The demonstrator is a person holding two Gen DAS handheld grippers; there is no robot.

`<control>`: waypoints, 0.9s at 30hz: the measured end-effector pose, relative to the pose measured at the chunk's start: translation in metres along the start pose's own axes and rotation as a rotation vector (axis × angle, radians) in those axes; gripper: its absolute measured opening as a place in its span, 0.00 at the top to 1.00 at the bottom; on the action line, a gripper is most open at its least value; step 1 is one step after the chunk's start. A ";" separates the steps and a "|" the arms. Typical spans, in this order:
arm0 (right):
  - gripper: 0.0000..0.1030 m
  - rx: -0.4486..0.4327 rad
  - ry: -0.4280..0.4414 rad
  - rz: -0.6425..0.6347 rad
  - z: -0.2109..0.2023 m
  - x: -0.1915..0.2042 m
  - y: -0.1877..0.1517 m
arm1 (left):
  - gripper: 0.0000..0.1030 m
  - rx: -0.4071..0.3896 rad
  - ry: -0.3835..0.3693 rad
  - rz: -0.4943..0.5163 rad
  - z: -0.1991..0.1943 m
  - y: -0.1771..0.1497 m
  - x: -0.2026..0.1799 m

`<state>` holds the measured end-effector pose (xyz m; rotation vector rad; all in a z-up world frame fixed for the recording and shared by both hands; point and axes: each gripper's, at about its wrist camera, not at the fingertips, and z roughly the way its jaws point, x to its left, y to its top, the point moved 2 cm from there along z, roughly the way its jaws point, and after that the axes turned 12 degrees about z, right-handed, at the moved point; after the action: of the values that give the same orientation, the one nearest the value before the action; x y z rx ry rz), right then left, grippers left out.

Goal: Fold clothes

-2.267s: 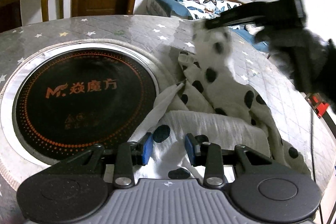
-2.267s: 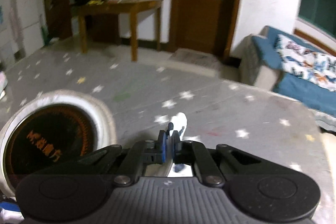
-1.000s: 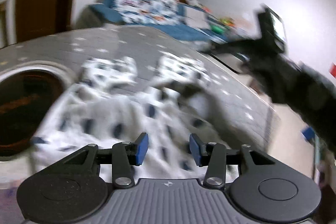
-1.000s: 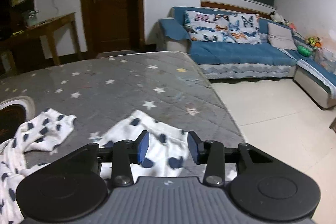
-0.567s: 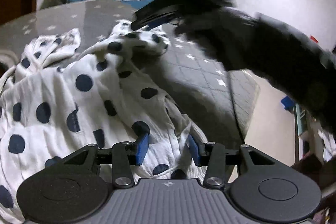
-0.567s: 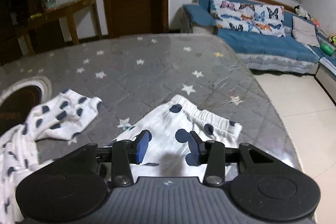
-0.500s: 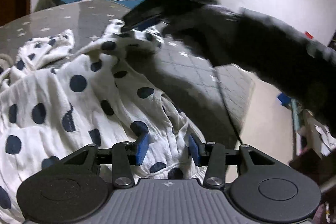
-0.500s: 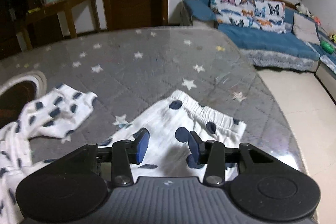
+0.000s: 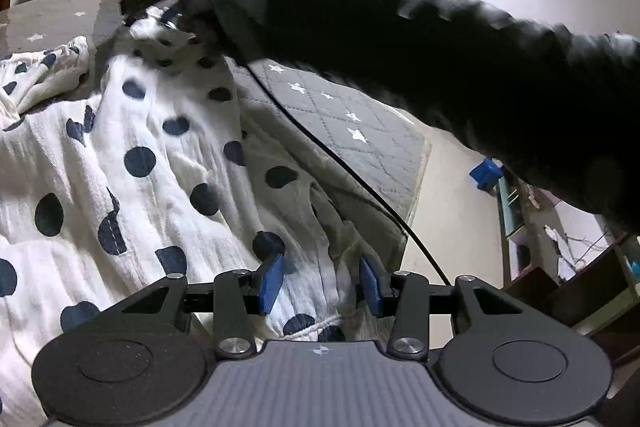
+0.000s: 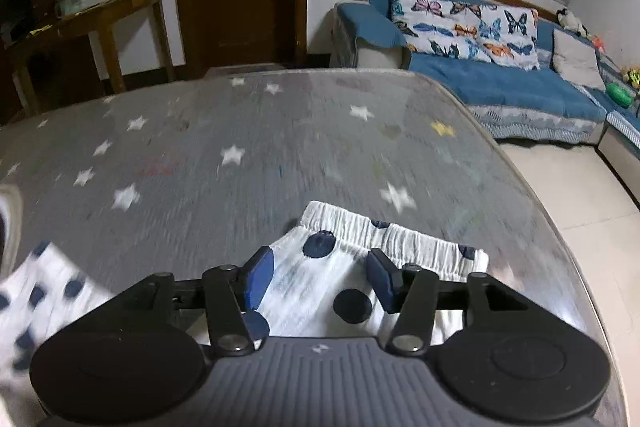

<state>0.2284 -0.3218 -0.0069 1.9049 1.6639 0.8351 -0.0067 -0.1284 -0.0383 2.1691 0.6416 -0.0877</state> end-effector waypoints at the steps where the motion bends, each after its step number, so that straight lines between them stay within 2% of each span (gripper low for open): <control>1: 0.47 0.002 0.000 0.005 0.006 0.001 0.005 | 0.56 -0.003 -0.003 -0.004 0.000 0.000 0.001; 4: 0.48 0.011 -0.025 -0.008 0.011 0.008 0.015 | 0.55 -0.006 -0.001 -0.008 0.001 0.002 0.001; 7: 0.48 -0.024 -0.046 -0.099 -0.003 0.023 0.016 | 0.54 -0.009 0.017 -0.010 0.000 0.004 0.002; 12: 0.49 -0.009 0.083 -0.171 -0.044 0.061 0.006 | 0.53 -0.064 0.107 -0.012 -0.029 0.004 0.006; 16: 0.49 0.061 0.244 -0.214 -0.064 0.104 -0.012 | 0.50 -0.113 0.190 -0.020 -0.054 0.004 0.009; 18: 0.49 0.099 0.305 -0.242 -0.068 0.128 -0.021 | 0.49 -0.133 0.264 -0.048 -0.067 0.001 0.017; 22: 0.51 0.145 0.332 -0.299 -0.067 0.173 -0.037 | 0.46 -0.172 0.442 -0.126 -0.093 -0.007 0.041; 26: 0.56 0.183 0.275 -0.323 -0.056 0.186 -0.048 | 0.45 -0.191 0.603 -0.220 -0.115 -0.018 0.071; 27: 0.61 0.196 0.261 -0.324 -0.053 0.186 -0.050 | 0.44 -0.193 0.642 -0.239 -0.120 -0.021 0.077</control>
<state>0.1700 -0.1323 0.0204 1.6320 2.2120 0.8390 0.0313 0.0050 0.0012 1.9115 1.2135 0.5427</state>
